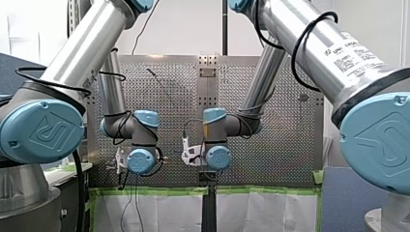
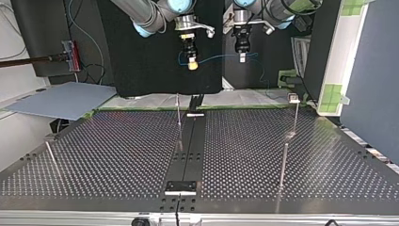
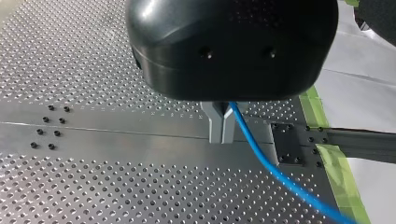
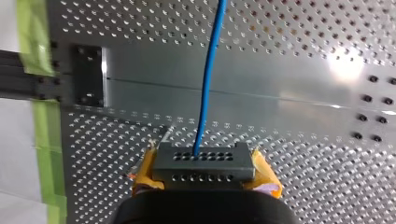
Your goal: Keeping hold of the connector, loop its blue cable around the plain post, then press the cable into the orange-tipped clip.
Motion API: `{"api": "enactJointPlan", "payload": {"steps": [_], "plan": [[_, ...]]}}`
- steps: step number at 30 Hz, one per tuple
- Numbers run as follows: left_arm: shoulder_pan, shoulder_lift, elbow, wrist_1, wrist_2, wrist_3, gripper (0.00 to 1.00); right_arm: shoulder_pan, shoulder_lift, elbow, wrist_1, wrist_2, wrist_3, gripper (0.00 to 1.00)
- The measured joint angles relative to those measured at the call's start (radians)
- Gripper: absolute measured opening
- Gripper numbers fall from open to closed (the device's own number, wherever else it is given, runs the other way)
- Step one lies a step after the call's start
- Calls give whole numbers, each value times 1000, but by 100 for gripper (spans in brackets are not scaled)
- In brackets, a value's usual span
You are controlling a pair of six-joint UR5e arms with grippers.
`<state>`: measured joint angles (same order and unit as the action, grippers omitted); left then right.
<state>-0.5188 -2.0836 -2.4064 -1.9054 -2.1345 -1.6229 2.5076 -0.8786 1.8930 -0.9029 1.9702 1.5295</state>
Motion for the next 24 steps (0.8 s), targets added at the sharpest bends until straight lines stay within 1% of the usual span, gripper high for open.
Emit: {"api": "enactJointPlan", "payload": {"steps": [4, 7, 10, 12, 15, 16, 18, 19, 20, 22, 24], "plan": [[0, 0, 0, 0, 0, 0, 0, 41, 5, -6, 17, 41, 0, 0], [0, 0, 0, 0, 0, 0, 0, 66, 6, -6, 20, 66, 0, 0], [-7, 7, -7, -7, -7, 7, 0, 82, 3, -3, 24, 90, 4, 0], [-20, 20, -20, -20, -20, 20, 0, 80, -6, 5, 32, 105, 12, 0], [-39, 43, -43, -44, -43, 43, 0, 69, -27, 27, 54, 131, 34, 0], [-42, 51, -51, -51, -51, 51, 0, 64, -37, 37, 64, 140, 44, 0], [-46, 69, -69, -69, -69, 65, 0, 59, -53, 52, 80, 147, 59, 0], [-46, 77, -77, -77, -77, 68, 0, 55, -64, 60, 91, 146, 71, 0], [-46, 88, -87, -88, -88, 71, 0, 53, -73, 64, 100, 143, 77, 0], [-45, 105, -94, -105, -105, 73, 0, 48, -94, 63, 120, 130, 82, 0], [-44, 124, -91, -124, -119, 74, 0, 45, -111, 54, 138, 116, 83, 0]]}}
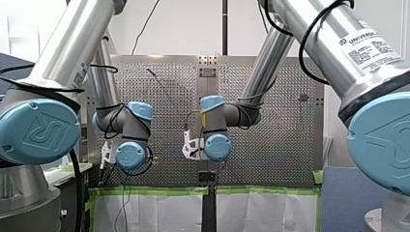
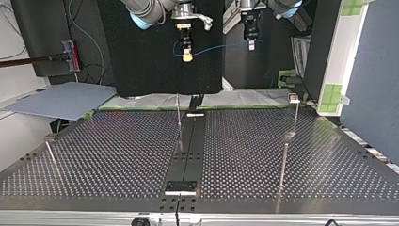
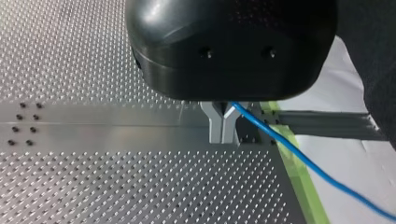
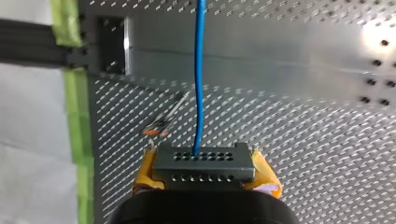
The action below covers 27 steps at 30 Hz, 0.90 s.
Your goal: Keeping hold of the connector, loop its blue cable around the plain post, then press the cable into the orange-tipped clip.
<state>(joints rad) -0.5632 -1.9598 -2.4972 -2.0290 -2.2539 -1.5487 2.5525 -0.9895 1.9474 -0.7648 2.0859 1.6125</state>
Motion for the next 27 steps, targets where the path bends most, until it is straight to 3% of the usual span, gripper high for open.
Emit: {"api": "enactJointPlan", "payload": {"steps": [7, 12, 27], "plan": [[2, 64, 54, -65, -12, -6, 0, -3, -71, -64, 71, -42, 0, 0], [7, 116, 105, -116, -22, -37, 0, -4, -122, -114, 121, -68, 0, 0], [36, 250, 239, -250, -126, -126, 0, -11, -262, -254, 262, -110, 0, 0]]}}
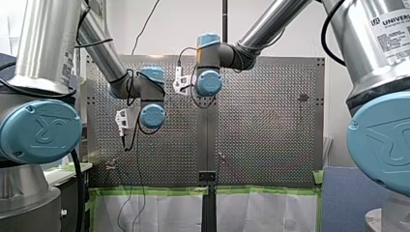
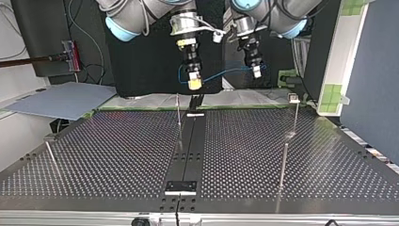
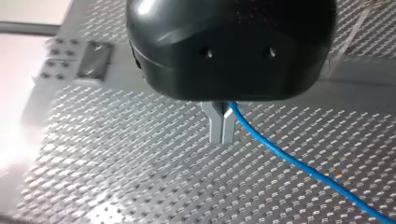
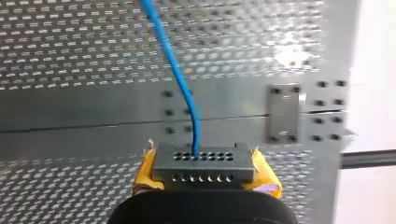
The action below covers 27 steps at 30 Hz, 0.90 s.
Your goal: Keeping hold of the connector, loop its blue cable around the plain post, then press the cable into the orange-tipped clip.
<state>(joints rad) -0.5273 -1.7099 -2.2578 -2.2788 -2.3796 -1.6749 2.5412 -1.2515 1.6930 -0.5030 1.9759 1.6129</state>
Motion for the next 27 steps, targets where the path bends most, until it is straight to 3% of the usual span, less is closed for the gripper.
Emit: {"api": "enactJointPlan", "payload": {"steps": [10, 16, 21, 27], "plan": [[38, 95, 95, -95, -19, -15, 0, -17, -105, -105, 105, -57, 5, 0], [63, 159, 158, -159, -20, -16, 0, -32, -162, -157, 136, -97, 26, 0], [108, 216, 216, -217, 6, 22, 0, -46, -176, -184, 144, -119, 31, 0], [164, 274, 274, -275, 59, 19, 0, -64, -176, -191, 147, -141, 49, 0]]}}
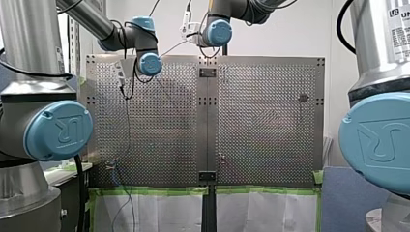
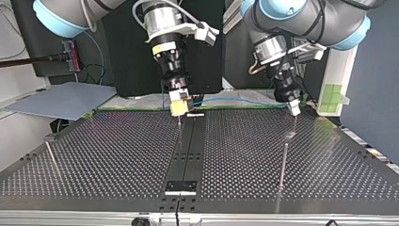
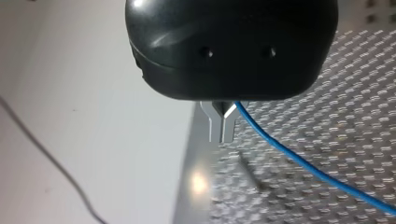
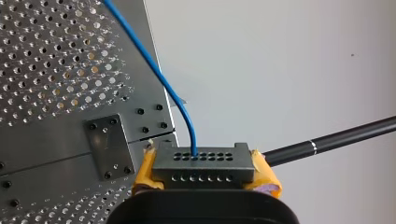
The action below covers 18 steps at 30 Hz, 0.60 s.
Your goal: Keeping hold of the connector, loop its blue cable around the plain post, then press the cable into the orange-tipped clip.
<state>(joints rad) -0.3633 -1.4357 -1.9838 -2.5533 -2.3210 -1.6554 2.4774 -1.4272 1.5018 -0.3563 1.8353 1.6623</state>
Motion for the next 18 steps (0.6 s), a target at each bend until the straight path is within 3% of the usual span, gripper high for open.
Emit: {"api": "enactJointPlan", "payload": {"steps": [6, 10, 18], "plan": [[51, 51, 51, -51, 51, 1, 0, -19, 21, 0, 0, -17, 5, 0], [88, 75, 88, -88, 88, 5, 0, -34, 60, -8, -3, -25, 8, 0], [163, 54, 163, -162, 162, 11, 0, -61, 126, -58, -11, -36, 26, 0]]}}
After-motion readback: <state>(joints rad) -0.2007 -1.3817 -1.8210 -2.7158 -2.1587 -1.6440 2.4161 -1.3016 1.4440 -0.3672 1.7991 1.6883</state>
